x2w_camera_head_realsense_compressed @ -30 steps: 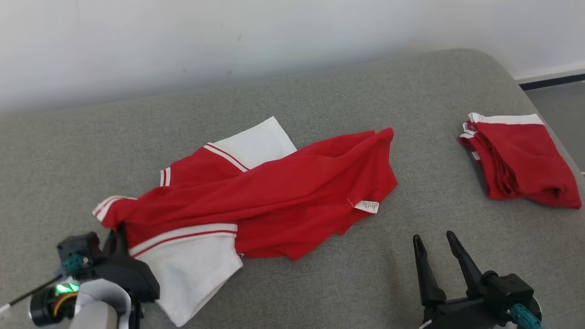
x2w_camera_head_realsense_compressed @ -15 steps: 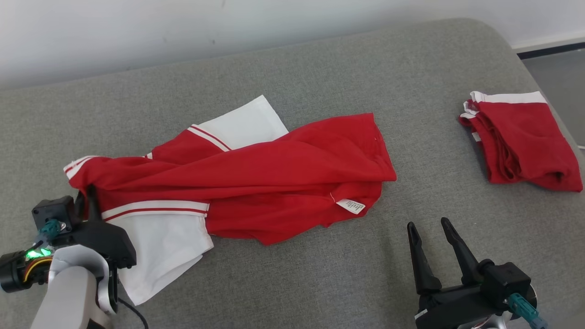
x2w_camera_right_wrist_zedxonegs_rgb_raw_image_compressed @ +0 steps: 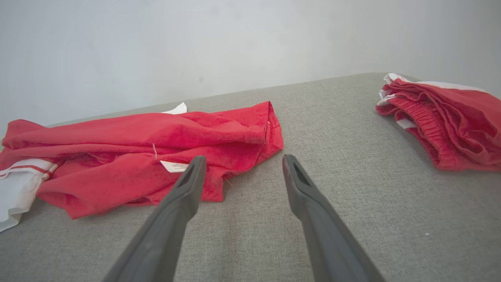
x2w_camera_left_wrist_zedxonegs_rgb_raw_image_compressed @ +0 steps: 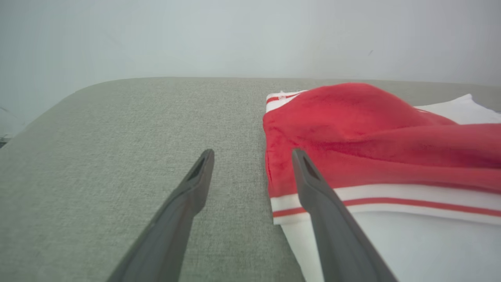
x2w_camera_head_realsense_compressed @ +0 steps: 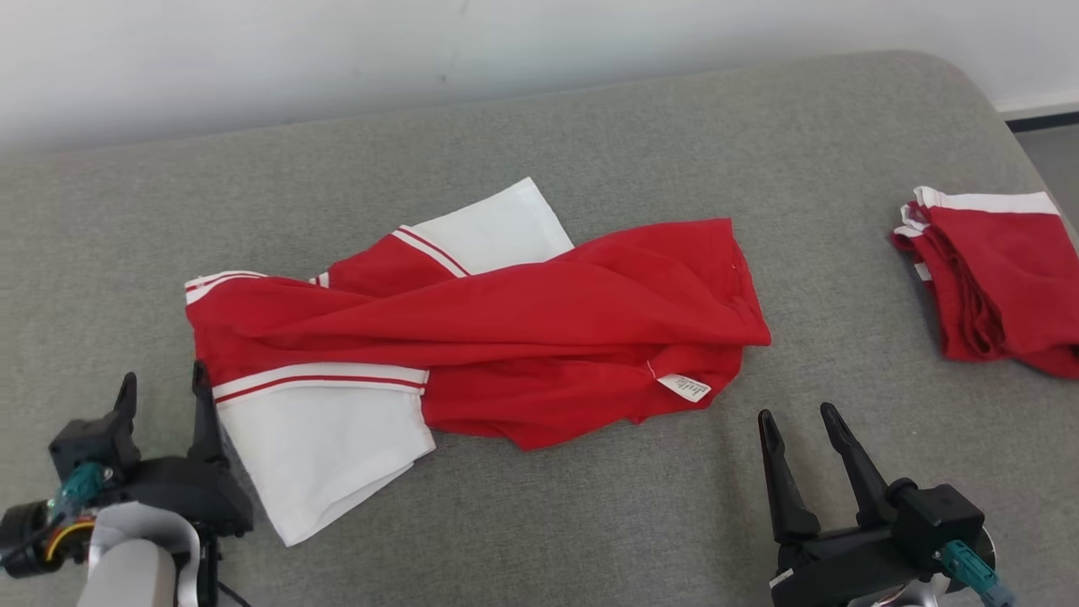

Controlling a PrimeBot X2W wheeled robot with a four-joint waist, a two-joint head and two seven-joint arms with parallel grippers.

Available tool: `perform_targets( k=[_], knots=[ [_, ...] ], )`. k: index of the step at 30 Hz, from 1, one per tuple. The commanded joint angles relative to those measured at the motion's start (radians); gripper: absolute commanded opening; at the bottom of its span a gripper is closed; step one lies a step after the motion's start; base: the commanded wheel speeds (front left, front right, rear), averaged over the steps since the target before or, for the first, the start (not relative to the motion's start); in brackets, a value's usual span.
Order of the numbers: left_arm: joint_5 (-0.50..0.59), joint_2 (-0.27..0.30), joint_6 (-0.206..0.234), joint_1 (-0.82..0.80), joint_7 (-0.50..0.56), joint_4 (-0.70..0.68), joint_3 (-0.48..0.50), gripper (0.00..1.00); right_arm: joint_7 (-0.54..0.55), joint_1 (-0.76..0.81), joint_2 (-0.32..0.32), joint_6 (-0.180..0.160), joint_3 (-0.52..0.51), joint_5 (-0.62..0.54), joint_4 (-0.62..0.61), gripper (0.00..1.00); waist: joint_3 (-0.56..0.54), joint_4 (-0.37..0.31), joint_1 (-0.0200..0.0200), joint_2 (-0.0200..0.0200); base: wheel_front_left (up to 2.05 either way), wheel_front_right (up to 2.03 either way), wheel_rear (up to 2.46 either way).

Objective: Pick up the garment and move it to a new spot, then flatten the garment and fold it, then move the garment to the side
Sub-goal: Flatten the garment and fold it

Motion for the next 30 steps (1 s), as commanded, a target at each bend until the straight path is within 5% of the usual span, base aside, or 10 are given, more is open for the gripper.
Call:
perform_targets(
  k=[1, 14, 30],
  knots=[
    [-0.004, -0.004, -0.006, 0.026, -0.008, -0.019, 0.003, 1.0, -0.004, 0.001, 0.0, -0.002, -0.002, 0.003, 0.002, 1.0, -0.016, 0.018, 0.0, -0.0001, 0.0, 0.0, 0.0],
    [0.029, -0.163, -0.072, 0.472, -0.023, -0.624, 0.071, 1.0, 0.036, 0.026, 0.001, -0.002, -0.035, 0.025, 0.038, 1.0, -0.1, 0.084, 0.0, -0.0001, 0.0, 0.0, 0.0],
    [0.032, -0.187, -0.027, 0.597, -0.023, -0.723, 0.031, 1.0, 0.13, -0.001, -0.008, -0.002, -0.066, 0.031, 0.096, 1.0, -0.136, 0.124, 0.0, -0.0001, 0.0, 0.0, 0.0]
  ],
)
